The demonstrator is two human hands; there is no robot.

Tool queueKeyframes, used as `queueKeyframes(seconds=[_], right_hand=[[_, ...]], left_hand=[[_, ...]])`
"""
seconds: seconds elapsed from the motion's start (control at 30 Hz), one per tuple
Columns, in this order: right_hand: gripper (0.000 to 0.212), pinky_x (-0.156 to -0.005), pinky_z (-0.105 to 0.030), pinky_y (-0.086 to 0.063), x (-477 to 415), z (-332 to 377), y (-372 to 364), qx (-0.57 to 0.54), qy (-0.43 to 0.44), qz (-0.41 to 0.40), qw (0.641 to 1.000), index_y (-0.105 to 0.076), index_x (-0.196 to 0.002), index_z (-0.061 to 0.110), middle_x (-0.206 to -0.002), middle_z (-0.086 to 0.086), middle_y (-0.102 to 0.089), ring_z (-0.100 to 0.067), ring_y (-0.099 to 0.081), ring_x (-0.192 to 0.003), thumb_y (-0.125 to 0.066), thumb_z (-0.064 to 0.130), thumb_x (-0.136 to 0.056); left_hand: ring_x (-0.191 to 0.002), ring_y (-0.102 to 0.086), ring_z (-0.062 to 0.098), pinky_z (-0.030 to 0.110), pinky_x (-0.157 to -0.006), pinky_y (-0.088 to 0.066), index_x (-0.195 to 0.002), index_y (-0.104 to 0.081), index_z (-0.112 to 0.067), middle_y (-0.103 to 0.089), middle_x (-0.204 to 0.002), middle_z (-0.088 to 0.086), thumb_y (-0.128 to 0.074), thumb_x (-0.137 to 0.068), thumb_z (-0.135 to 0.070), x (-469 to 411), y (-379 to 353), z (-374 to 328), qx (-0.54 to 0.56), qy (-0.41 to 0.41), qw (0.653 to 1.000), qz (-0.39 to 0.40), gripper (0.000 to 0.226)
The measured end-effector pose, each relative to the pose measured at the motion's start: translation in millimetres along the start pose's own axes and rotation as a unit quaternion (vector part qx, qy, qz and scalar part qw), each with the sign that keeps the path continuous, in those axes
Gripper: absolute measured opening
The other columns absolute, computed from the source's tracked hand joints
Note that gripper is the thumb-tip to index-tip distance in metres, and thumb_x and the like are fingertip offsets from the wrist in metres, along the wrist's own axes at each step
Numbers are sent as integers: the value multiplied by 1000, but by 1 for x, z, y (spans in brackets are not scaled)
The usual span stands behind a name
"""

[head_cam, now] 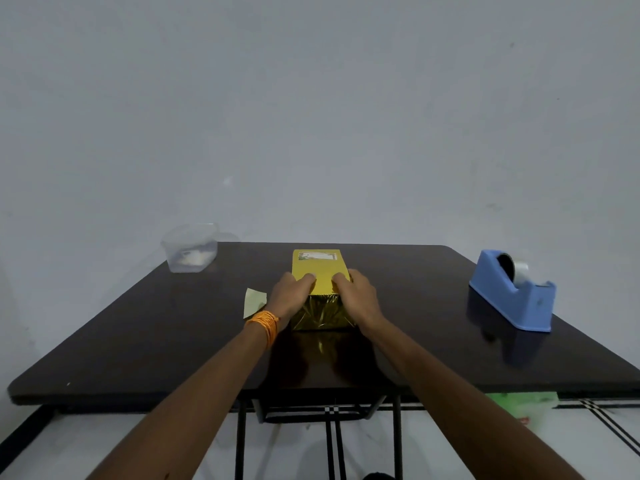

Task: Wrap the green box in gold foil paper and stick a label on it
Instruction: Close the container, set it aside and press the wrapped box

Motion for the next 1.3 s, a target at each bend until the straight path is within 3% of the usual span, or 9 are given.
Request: queueKeyframes(seconds=[0.2, 0.33, 0.57, 0.67, 0.8, 0.93, 1.03, 1.17, 1.3], right_hand=[[29, -66, -26, -43, -16, -6, -1, -12, -2, 2, 1000, -62, -112, 16, -103, 3, -66, -11, -61, -89, -51, 38, -97], [25, -74, -30, -44, -46, -14, -12, -13, 1, -2, 1000, -63, -107, 19, -102, 3, -67, -15, -63, -92, -52, 39, -96], [27, -60, -22, -39, -119, -33, -30, -6, -1, 0, 1000, -62, -109, 18, -92, 10, -64, -5, -59, -80, -51, 39, -97], [24, -61, -20, -39, -142, -40, -39, -6, -6, 7, 1000, -61, -110, 22, -94, 12, -66, -2, -60, -81, -51, 39, -97], [29, -71, -22, -48, -153, -39, -47, -4, -22, 18, 1000, -54, -124, 25, -108, 9, -65, -6, -62, -91, -51, 40, -99], [38, -71, -16, -45, -153, -33, -46, 2, -38, 41, 998, -46, -137, 23, -115, 10, -59, -7, -60, -97, -49, 36, -102], [41, -82, -23, -49, -145, -24, -41, 13, -69, 67, 995, -42, -142, 24, -117, 13, -56, -8, -59, -103, -47, 37, -103], [46, -96, -39, -49, -143, -22, -36, 63, -123, 112, 984, -41, -143, 24, -130, 4, -58, -16, -58, -115, -44, 46, -103], [55, -100, -47, -49, -143, -11, -27, 99, -180, 170, 964, -32, -149, 26, -140, -1, -54, -24, -56, -122, -40, 53, -102]], left_hand=[[-86, -53, 18, 33, -68, -37, -111, -54, -8, -55, -94, 2, -49, -95, -47, -18, -5, 3, -35, -6, 999, -5, 43], [-94, -53, 21, 33, -69, -37, -115, -52, -8, -55, -104, 6, -48, -94, -49, -47, -8, 6, -63, -10, 998, -5, 47], [-90, -54, 19, 33, -64, -37, -112, -51, -9, -55, -102, 3, -47, -94, -50, -126, -17, 14, -85, -23, 996, -4, 45], [-99, -57, 23, 36, -73, -40, -117, -52, -8, -58, -110, 6, -47, -93, -51, -150, -21, 22, -71, -16, 997, -10, 49], [-98, -60, 21, 39, -82, -49, -116, -53, -11, -61, -107, 4, -47, -96, -48, -158, -20, 23, -70, -13, 997, -6, 42], [-97, -61, 18, 35, -83, -50, -117, -51, -15, -62, -108, 0, -49, -98, -42, -155, -17, 16, -60, 1, 998, 7, 33], [-101, -60, 17, 33, -84, -48, -123, -49, -17, -61, -114, -2, -49, -99, -42, -142, -14, 3, -52, 34, 998, 19, 35], [-105, -59, 20, 32, -86, -44, -125, -51, -16, -61, -116, 1, -47, -101, -38, -128, -10, -7, -39, 101, 994, 29, 33], [-106, -54, 17, 31, -91, -42, -136, -48, -14, -59, -127, 6, -49, -101, -28, -120, -1, -23, -30, 170, 984, 43, 38]])
Point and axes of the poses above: each hand's wrist, its own x-axis away from the middle knuckle, its own y-axis out of the back of the hand, z = x × y, the point moved 5 cm from there along -x, towards the middle knuckle
